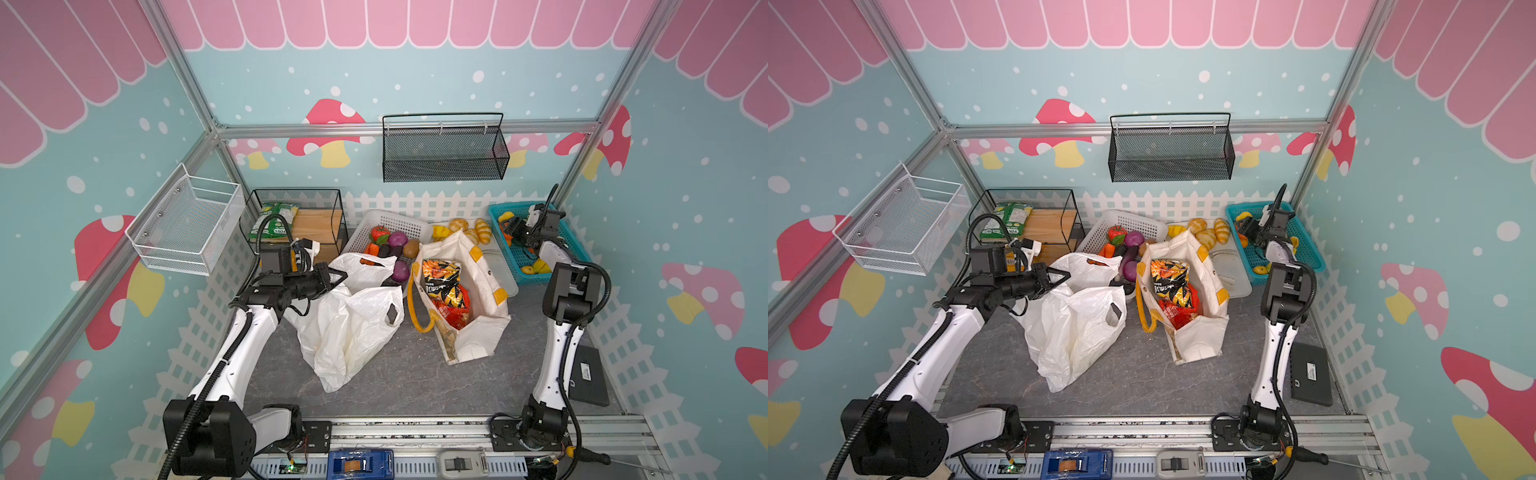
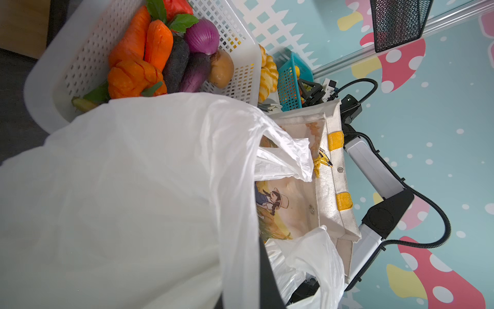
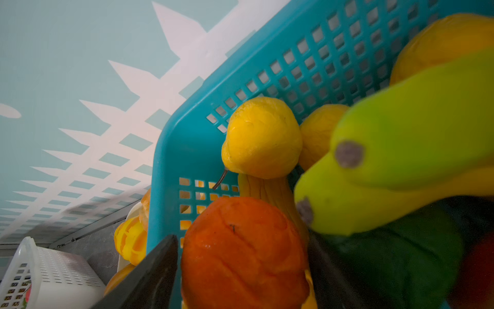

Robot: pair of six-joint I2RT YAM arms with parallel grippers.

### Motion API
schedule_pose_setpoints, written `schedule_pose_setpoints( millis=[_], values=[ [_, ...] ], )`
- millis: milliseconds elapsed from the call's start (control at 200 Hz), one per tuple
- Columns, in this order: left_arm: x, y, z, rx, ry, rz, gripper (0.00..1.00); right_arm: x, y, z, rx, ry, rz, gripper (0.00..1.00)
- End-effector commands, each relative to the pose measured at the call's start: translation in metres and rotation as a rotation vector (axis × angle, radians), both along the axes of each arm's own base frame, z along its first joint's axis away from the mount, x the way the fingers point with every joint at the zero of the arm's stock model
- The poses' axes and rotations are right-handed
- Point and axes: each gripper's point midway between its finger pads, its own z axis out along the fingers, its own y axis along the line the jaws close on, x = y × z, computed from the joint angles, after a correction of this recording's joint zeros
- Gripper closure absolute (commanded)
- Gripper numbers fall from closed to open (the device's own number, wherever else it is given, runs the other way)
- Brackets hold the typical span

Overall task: Place the mixed food into the grocery bags and tie them
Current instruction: 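Grasp the orange in the teal basket with the right gripper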

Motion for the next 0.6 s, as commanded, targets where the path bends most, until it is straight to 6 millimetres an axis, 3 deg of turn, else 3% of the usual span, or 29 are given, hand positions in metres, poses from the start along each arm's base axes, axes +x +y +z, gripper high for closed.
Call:
schedule_pose_setpoints(
  millis=[0,165,330,500,595],
  values=[
    [-0.002,-0.001,0.001,-0.004,-0.014,-0.004,1.0,-0.002,0.0,-0.019,-0.038,0.052,0.002,0.19],
    [-0.002,-0.001,0.001,-0.005,-0.013,-0.004,1.0,0.0,-0.002,-0.026,-0.046,0.061,0.004,0.19],
    [-0.002,-0.001,-0.001,-0.005,-0.005,-0.003,1.0,0.005,-0.001,-0.018,-0.043,0.036,0.018,0.3],
    [-0.001,-0.002,-0.002,-0.009,-0.002,-0.005,1.0,0.006,-0.002,0.014,-0.052,-0.024,0.021,0.41],
    [-0.002,-0.002,-0.002,-0.011,-0.003,-0.006,1.0,0.003,-0.001,0.042,-0.059,-0.078,0.026,0.47]
  ],
)
